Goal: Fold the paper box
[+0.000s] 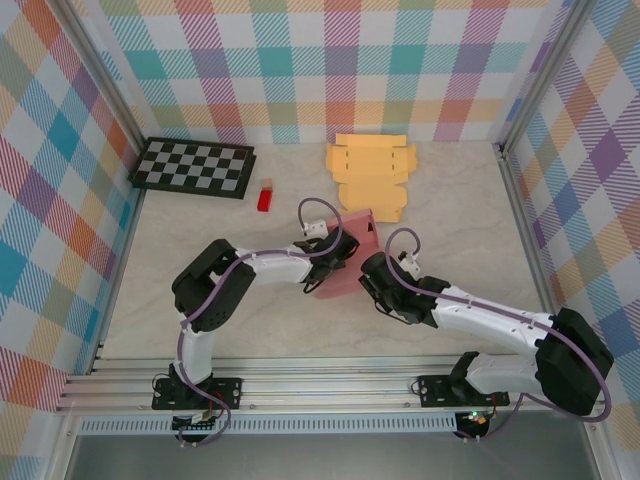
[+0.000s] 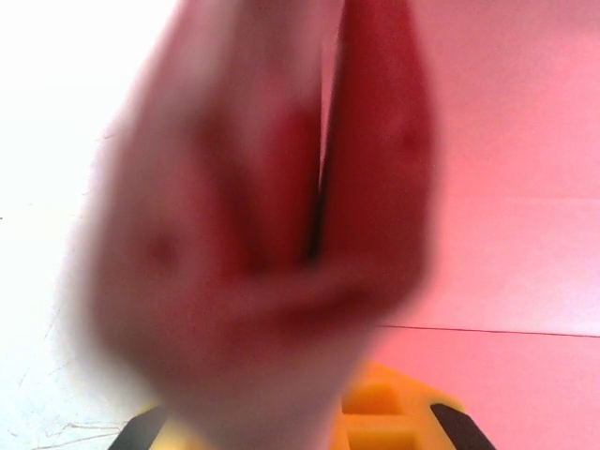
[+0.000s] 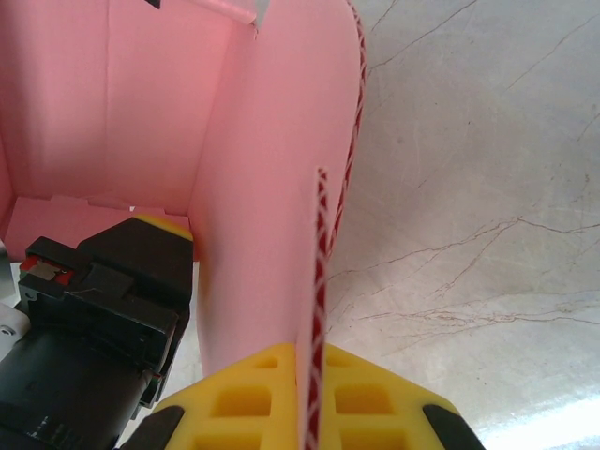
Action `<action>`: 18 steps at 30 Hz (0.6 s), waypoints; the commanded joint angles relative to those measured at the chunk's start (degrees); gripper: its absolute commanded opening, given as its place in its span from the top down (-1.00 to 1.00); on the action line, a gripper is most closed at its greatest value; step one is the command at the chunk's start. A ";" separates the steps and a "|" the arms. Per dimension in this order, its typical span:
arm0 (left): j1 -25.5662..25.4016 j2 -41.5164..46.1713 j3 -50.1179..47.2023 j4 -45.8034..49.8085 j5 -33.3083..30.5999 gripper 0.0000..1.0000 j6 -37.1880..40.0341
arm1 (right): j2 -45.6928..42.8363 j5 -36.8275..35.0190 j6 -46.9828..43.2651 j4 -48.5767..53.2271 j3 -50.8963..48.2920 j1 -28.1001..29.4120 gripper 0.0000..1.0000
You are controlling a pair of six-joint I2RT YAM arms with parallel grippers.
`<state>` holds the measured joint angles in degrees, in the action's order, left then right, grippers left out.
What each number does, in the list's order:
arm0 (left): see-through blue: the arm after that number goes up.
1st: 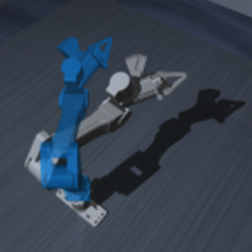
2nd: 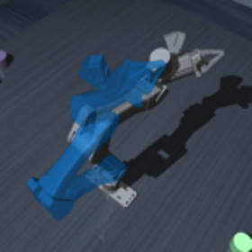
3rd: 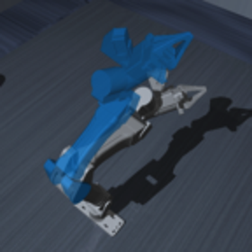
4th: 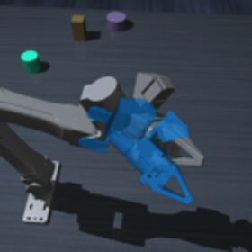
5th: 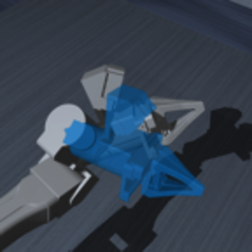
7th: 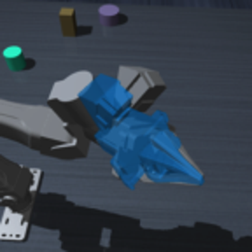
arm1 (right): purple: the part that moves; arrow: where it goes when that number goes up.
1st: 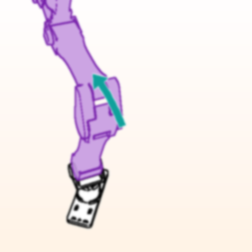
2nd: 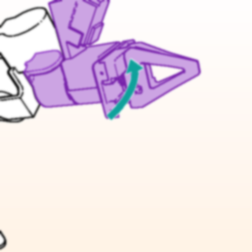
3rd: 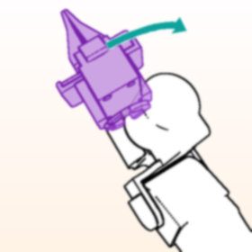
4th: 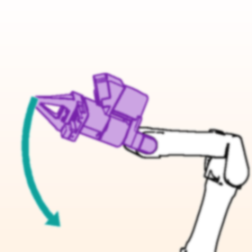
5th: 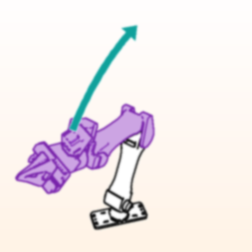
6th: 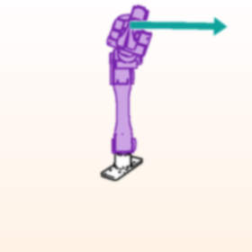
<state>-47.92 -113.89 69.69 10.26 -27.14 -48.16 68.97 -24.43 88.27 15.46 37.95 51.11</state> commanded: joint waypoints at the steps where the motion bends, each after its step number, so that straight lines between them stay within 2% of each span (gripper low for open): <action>1: 1.58 -2.80 -0.87 3.24 -1.59 0.83 2.16 | -0.78 4.07 -0.29 2.92 0.78 1.73 1.00; 2: 1.63 -2.21 -0.96 2.91 -0.31 0.67 2.94 | -1.05 3.56 -0.13 3.20 0.49 1.75 1.00; 5: 2.11 -0.17 -1.37 2.18 3.40 0.00 4.85 | -2.05 1.84 0.32 3.84 -0.52 1.73 1.00; 6: 2.26 0.72 -1.53 2.13 4.02 -0.09 5.31 | -2.22 1.29 0.41 4.22 -0.76 1.71 1.00; 11: 3.43 7.40 -3.44 2.49 6.72 -0.28 8.05 | -3.19 -1.04 1.12 5.63 -1.79 1.71 1.00; 18: 5.24 21.98 -9.00 -0.91 16.97 -0.44 14.23 | -3.06 -2.29 0.33 6.60 -1.47 1.72 1.00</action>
<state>-43.90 -98.17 62.65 11.40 -15.77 -37.60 66.46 -25.17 89.17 19.59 36.95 52.47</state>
